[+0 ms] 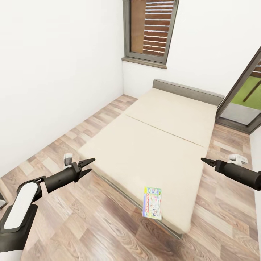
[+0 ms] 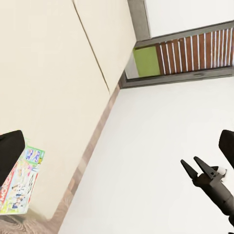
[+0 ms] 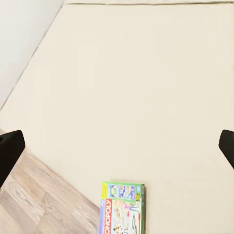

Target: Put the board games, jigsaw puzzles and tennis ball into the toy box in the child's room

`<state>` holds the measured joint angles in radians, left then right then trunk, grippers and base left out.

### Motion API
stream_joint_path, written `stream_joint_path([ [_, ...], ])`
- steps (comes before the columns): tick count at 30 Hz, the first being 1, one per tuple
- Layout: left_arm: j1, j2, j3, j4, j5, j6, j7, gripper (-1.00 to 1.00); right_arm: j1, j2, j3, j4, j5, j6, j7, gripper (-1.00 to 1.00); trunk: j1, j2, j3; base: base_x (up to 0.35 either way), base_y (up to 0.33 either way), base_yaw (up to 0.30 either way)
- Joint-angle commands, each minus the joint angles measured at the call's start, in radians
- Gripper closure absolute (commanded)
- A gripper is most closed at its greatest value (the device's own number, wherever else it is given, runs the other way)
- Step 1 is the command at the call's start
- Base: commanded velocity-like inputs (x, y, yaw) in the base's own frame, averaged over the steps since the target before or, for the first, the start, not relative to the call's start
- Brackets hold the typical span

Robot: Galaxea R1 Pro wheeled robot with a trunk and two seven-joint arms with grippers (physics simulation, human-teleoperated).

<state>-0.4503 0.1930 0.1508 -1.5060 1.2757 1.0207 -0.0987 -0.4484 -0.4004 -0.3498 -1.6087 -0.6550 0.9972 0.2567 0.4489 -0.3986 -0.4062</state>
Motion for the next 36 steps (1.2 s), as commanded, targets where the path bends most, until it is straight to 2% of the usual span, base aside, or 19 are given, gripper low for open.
stream_joint_path([
  [1,-0.001,0.0,0.001,0.0,-0.01,0.004,-0.01,-1.0,-0.001,0.0,-0.001,0.0,0.009,0.005,0.01,-1.0,0.001,-0.001,0.0,0.295,0.165,-0.067],
  [24,-0.001,0.0,-0.002,-0.001,-0.009,0.004,-0.01,-1.0,-0.001,0.0,-0.003,0.0,0.01,0.006,0.01,-1.0,0.001,-0.001,0.037,0.255,0.234,-0.067],
  [36,-0.001,-0.001,-0.002,-0.002,-0.009,0.004,-0.01,-1.0,-0.002,0.0,-0.004,0.0,0.011,0.006,0.01,-1.0,0.001,-0.001,0.056,0.092,0.091,-0.067],
])
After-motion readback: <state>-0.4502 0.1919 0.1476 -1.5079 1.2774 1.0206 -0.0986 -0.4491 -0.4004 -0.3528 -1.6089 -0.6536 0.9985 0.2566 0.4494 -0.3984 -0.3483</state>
